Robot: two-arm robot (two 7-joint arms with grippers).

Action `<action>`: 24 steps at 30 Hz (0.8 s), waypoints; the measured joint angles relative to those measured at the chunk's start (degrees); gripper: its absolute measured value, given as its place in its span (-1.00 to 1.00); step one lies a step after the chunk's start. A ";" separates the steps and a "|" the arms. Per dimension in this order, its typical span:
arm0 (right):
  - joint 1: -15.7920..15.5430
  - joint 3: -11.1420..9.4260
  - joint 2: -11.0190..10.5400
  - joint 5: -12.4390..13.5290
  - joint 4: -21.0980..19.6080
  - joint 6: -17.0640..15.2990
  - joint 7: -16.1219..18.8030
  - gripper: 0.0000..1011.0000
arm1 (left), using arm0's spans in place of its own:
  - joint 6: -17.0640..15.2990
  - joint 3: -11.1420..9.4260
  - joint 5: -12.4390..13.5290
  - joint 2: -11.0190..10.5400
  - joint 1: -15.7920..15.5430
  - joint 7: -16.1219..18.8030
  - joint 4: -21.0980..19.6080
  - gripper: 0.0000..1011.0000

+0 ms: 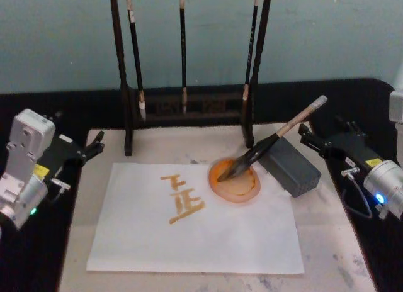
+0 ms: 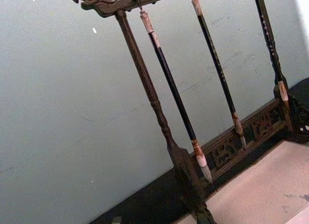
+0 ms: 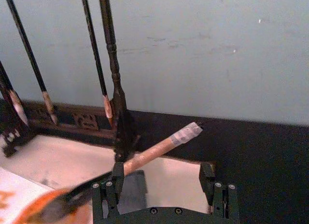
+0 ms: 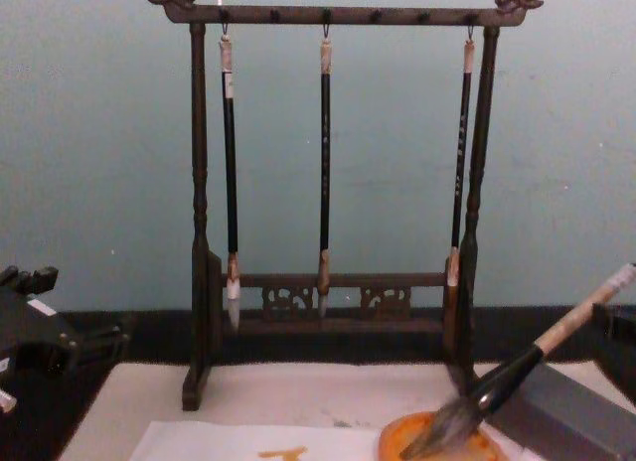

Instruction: Pick up the brush from the inkstone, write on the paper, then place the brush back to its original position.

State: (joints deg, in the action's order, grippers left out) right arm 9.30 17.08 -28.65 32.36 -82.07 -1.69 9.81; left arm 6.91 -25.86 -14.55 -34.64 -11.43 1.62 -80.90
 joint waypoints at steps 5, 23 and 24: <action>0.09 -2.56 2.48 5.33 0.61 -3.69 2.07 0.98 | 0.00 0.00 0.00 0.00 0.00 0.00 0.00 1.00; 4.16 -7.52 8.51 20.96 6.93 -12.34 4.02 0.98 | 0.00 0.00 0.00 0.00 0.00 0.00 0.00 1.00; 4.33 -7.51 8.62 21.35 7.13 -12.50 4.00 0.98 | 0.00 0.00 0.00 0.00 0.00 0.00 0.00 1.00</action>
State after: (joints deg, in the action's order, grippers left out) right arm 13.62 9.56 -20.02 53.71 -74.93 -14.19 13.81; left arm 6.91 -25.86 -14.55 -34.65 -11.43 1.62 -80.90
